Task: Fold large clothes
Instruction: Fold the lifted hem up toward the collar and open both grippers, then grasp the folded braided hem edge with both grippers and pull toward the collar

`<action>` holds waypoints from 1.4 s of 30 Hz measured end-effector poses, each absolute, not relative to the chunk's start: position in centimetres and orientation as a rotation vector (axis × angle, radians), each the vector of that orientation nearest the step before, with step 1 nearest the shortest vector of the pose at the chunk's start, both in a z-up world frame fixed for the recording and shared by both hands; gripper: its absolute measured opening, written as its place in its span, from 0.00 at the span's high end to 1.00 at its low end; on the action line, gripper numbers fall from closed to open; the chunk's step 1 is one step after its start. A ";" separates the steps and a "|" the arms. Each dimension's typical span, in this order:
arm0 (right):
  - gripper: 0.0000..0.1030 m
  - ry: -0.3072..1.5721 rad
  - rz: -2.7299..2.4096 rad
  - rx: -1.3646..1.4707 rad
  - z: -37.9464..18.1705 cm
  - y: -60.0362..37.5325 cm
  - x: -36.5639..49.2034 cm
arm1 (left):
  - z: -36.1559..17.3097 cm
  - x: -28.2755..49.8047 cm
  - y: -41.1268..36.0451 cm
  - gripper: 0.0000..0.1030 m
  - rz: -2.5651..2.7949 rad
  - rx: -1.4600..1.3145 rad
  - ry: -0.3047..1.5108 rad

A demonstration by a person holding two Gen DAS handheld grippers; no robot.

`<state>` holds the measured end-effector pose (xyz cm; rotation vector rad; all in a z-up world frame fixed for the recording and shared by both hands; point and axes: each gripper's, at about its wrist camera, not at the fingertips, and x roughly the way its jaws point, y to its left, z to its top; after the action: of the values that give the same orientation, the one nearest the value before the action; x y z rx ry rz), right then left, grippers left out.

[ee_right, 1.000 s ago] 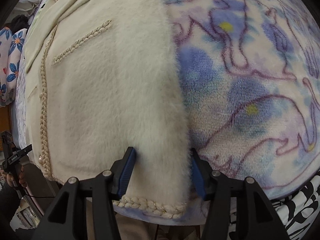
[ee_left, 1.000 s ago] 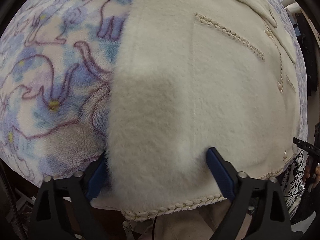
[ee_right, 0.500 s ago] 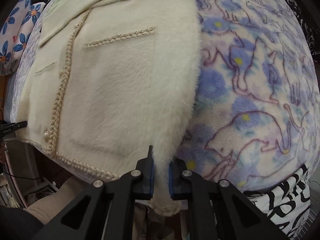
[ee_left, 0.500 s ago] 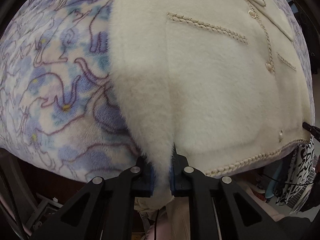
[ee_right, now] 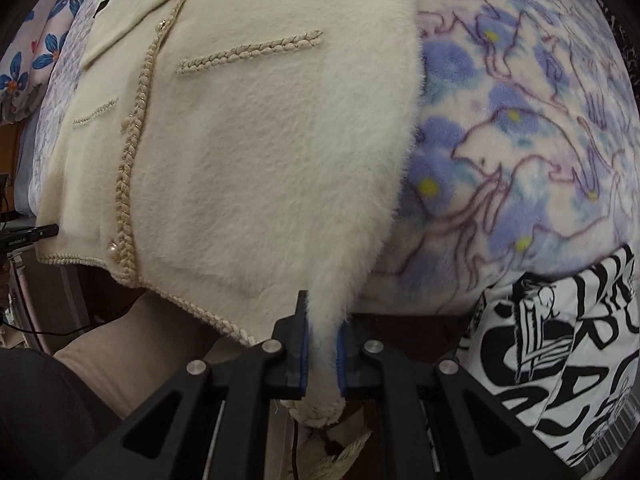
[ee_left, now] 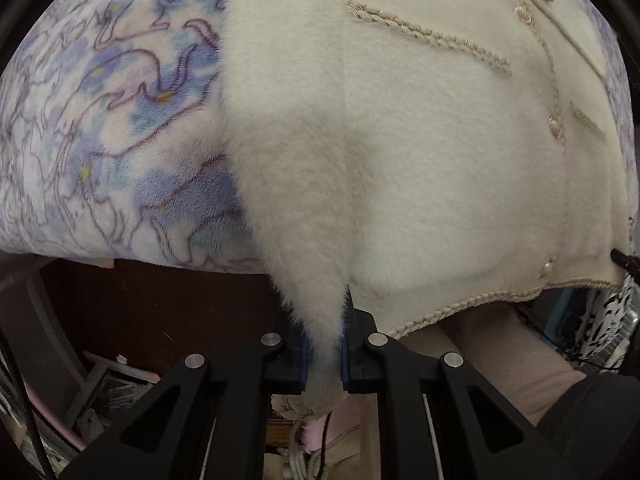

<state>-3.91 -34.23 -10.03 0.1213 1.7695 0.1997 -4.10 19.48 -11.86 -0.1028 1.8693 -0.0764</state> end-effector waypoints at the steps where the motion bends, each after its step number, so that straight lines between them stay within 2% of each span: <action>1: 0.91 1.766 0.200 0.138 -9.9 -34.8 -3.4 | -11.4 -3.8 19.9 0.92 -0.075 -0.148 1.874; 4: 0.91 1.745 0.214 0.215 -8.2 -36.3 -1.4 | -9.5 -2.1 20.9 0.92 -0.057 -0.303 1.860; 9: 0.91 1.641 0.263 0.279 -4.1 -36.7 1.8 | -3.8 3.5 20.2 0.92 -0.123 -0.478 1.706; 14: 0.91 1.470 0.259 0.395 0.5 -37.4 7.8 | 0.5 11.8 20.9 0.92 -0.150 -0.562 1.549; 18: 0.91 1.363 0.200 0.464 1.9 -36.7 14.0 | 1.3 18.5 21.7 0.90 -0.108 -0.568 1.461; 21: 0.86 1.332 0.127 0.532 1.5 -37.8 18.6 | 0.5 23.9 24.1 0.84 -0.047 -0.603 1.400; 22: 0.86 1.325 0.100 0.578 0.9 -38.8 20.0 | 0.2 25.3 25.0 0.74 -0.015 -0.626 1.382; 24: 0.71 1.326 0.045 0.695 -0.4 -40.5 21.6 | -0.9 27.8 26.7 0.59 0.021 -0.665 1.350; 25: 0.64 1.319 0.036 0.770 -1.3 -41.3 22.4 | -1.3 28.7 27.4 0.43 0.059 -0.660 1.324; 26: 0.45 1.301 0.032 0.804 -1.9 -41.4 22.9 | -2.2 29.3 28.0 0.35 0.100 -0.639 1.303; 27: 0.38 1.279 0.007 0.792 -2.2 -41.5 23.6 | -2.6 30.1 28.2 0.35 0.121 -0.620 1.296; 31: 0.38 1.285 -0.027 0.666 -3.7 -40.6 25.5 | -5.8 31.7 28.0 0.35 0.126 -0.552 1.353; 37: 0.38 1.345 -0.018 0.491 -7.5 -38.9 28.1 | -11.1 33.6 25.2 0.35 0.053 -0.308 1.442; 42: 0.38 1.354 -0.023 0.347 -10.2 -38.5 30.2 | -13.5 35.5 23.7 0.35 0.020 -0.165 1.452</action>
<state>30.18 -38.51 -10.17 0.3471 1.3544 -0.0231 35.46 23.69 -13.48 -0.1652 1.4517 0.0200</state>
